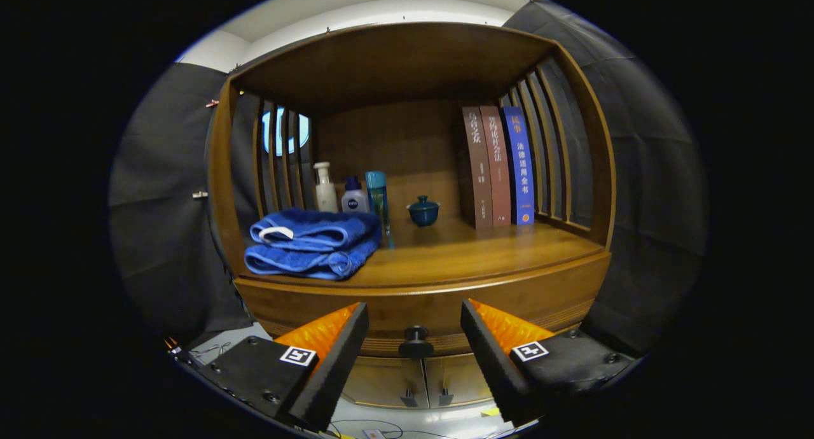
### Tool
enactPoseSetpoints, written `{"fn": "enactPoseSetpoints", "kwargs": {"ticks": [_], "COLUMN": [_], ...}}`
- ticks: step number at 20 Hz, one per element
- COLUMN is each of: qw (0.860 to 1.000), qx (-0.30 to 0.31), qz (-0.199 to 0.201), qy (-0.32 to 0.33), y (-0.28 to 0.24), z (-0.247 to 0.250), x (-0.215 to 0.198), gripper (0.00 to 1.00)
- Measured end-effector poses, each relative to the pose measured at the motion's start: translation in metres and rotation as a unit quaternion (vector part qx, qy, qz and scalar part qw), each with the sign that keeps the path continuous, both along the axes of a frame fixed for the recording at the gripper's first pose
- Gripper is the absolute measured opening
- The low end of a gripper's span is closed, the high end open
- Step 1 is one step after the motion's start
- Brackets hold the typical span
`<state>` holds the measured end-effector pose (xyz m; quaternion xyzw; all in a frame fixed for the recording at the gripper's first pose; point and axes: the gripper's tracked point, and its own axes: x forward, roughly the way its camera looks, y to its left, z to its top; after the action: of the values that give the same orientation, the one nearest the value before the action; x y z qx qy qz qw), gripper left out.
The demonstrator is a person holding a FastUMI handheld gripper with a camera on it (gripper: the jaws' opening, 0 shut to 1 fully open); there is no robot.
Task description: Pull open the drawer, take out the items inside it, and place them on the countertop above the cabinet.
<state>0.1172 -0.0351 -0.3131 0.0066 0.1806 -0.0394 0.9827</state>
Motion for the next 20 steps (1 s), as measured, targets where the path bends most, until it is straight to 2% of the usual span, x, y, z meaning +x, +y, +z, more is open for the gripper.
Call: {"fn": "enactPoseSetpoints", "kwargs": {"ticks": [8, 10, 12, 14, 18, 20], "qw": [0.998, 0.998, 0.997, 0.997, 0.996, 0.996], "qx": [0.004, -0.004, 0.000, 0.009, 0.000, 0.006], "qz": [-0.003, -0.007, -0.011, -0.012, -0.006, -0.006], "qy": [0.055, 0.061, 0.075, 0.072, 0.085, 0.090], "y": [-0.004, -0.008, -0.009, -0.010, -0.009, -0.009], "z": [-0.068, -0.075, -0.083, -0.081, -0.083, -0.083], "x": [0.015, 0.017, 0.015, 0.015, 0.015, 0.014], "gripper": [0.93, 0.88, 0.74, 0.55, 0.34, 0.34]}}
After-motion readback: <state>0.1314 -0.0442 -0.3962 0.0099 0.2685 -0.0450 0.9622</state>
